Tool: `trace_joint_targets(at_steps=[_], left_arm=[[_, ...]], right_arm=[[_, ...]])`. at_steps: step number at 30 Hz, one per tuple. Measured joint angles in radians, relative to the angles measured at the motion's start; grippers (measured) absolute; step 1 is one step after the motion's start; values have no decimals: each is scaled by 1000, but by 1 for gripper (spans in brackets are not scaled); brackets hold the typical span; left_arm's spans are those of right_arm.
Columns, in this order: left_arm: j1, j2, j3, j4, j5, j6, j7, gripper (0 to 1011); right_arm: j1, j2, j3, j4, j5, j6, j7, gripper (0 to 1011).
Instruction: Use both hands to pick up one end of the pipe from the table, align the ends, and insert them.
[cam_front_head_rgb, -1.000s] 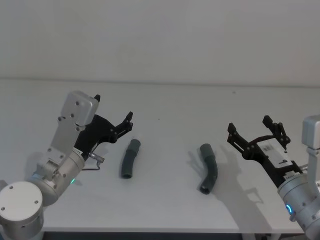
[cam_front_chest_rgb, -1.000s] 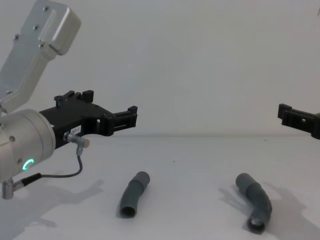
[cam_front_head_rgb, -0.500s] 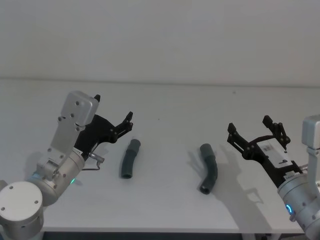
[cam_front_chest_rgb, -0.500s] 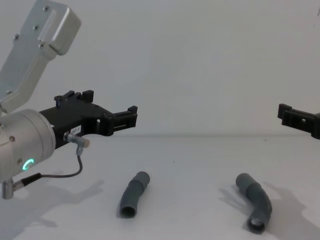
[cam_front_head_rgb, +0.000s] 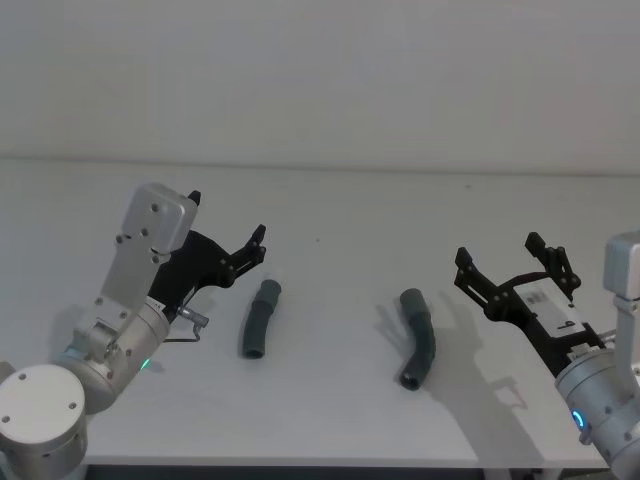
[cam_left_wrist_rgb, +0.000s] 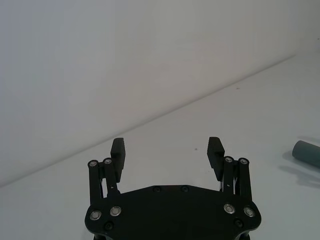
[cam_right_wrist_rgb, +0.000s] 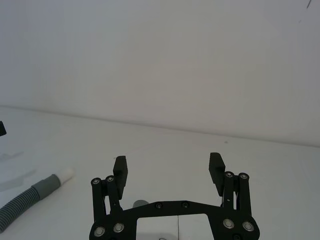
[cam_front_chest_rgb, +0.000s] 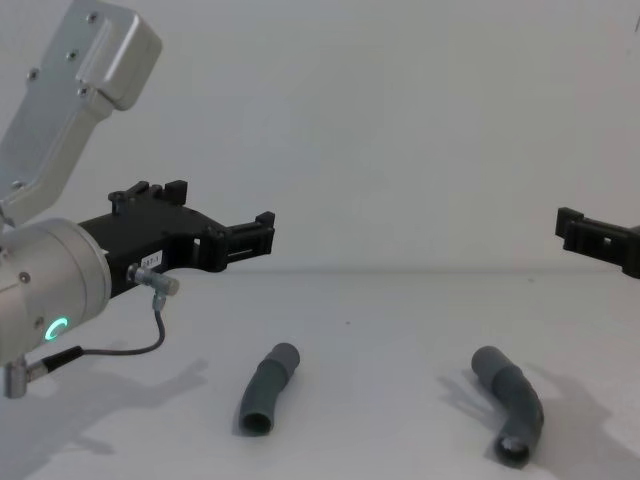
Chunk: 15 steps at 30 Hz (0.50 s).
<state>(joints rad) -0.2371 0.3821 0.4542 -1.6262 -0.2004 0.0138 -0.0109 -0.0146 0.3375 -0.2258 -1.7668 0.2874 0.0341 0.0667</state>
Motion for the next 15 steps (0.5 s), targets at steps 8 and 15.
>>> trace_joint_targets(at_steps=[8,15], left_arm=[[0,0,0,0,0,0,0,1001],[0,0,0,0,0,0,0,1001]], right_arm=[[0,0,0,0,0,0,0,1001],[0,0,0,0,0,0,0,1001]])
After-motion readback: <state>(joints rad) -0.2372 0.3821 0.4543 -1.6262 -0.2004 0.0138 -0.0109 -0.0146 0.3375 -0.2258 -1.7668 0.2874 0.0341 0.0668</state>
